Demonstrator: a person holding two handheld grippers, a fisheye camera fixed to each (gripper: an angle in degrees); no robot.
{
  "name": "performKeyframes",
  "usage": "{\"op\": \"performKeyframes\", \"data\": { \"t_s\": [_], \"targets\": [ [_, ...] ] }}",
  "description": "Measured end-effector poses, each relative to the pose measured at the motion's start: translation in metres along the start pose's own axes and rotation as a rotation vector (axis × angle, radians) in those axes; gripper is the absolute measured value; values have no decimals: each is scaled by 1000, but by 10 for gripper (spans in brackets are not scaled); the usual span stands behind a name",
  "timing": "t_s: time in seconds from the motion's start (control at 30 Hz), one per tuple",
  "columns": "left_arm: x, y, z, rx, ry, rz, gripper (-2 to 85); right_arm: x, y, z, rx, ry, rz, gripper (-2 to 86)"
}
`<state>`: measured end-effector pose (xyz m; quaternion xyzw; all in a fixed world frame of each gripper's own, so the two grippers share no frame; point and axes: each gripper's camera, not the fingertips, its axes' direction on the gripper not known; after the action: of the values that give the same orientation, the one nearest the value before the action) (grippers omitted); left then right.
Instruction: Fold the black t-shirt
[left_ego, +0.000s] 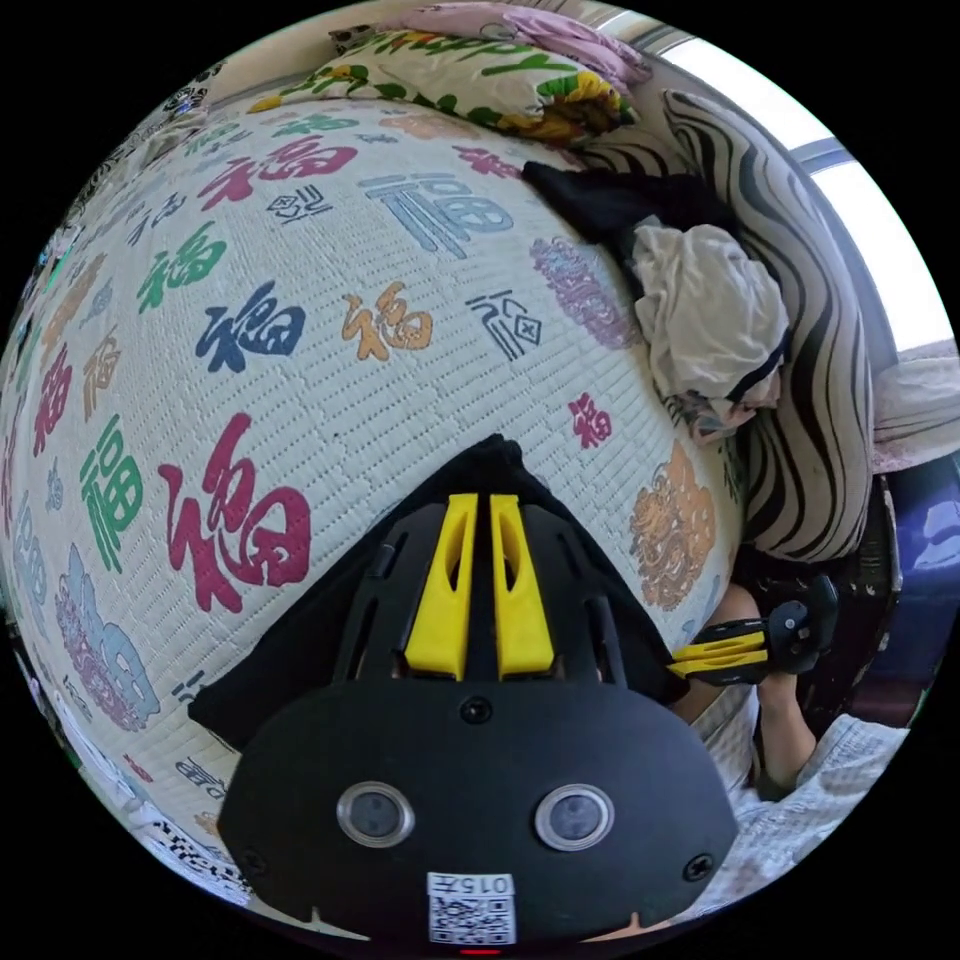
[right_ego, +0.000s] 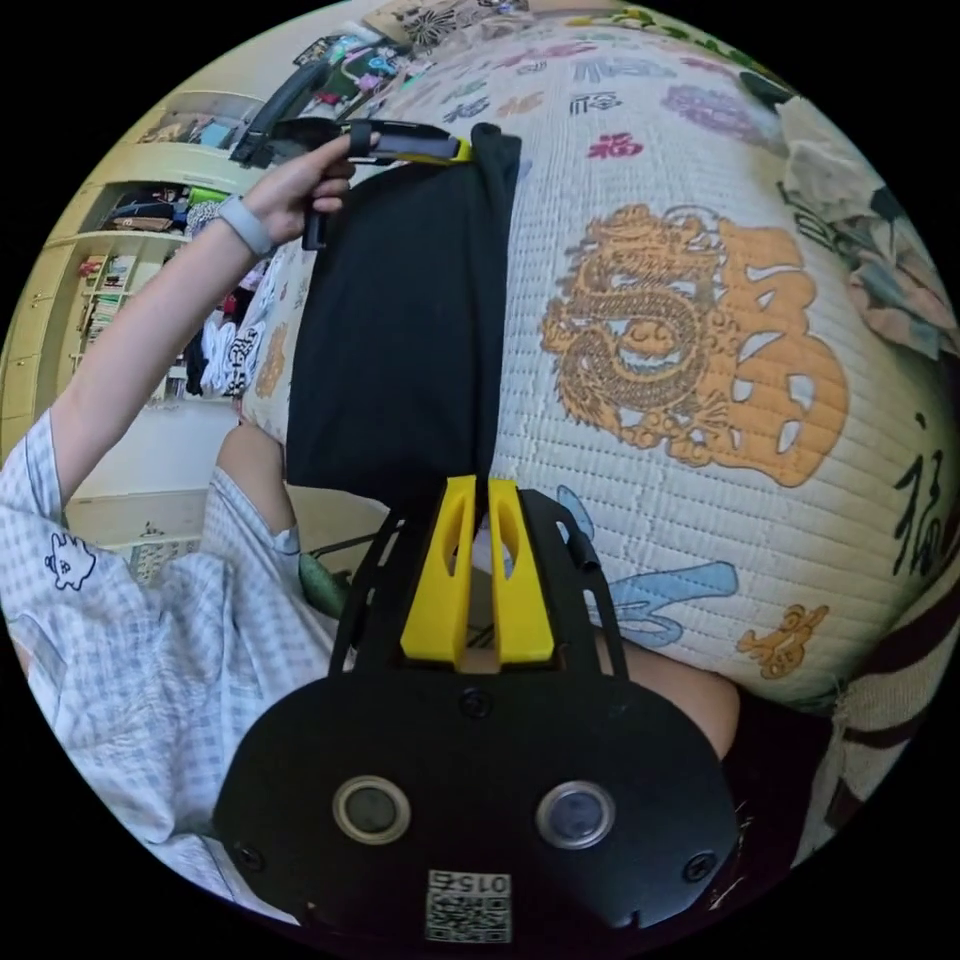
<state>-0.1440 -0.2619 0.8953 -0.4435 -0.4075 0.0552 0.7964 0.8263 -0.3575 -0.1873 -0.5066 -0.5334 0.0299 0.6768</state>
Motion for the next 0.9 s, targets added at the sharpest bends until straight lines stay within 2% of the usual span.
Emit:
{"op": "performKeyframes", "data": {
  "t_s": [0.17,0.27,0.43,0.53,0.6,0.67,0.77,0.83,0.9],
  "targets": [
    [-11,53,-64,153,30,42,0,-16,3,-31,100,39,-24,59],
    [-23,102,-85,145,43,33,-1,-34,-4,-45,161,-18,-115,59],
    [-60,160,-69,69,12,-95,-7,-60,-44,-9,-19,-105,-239,17],
    [-83,177,-67,93,-3,-144,-8,-59,-49,16,-161,-44,-195,2],
    [-92,182,-70,105,28,-171,-7,-55,-46,9,-109,-88,-141,0],
    [-93,188,-84,131,-12,-157,-3,-53,-45,1,-142,-126,-137,2],
    [-96,194,-114,240,34,-89,19,-49,-54,-44,31,-187,-183,25],
    [-105,192,-129,304,82,-84,48,-39,-81,-88,207,-173,-189,69],
    [-112,183,-140,338,103,-79,58,-30,-113,-111,287,-143,-182,89]
  ]
}}
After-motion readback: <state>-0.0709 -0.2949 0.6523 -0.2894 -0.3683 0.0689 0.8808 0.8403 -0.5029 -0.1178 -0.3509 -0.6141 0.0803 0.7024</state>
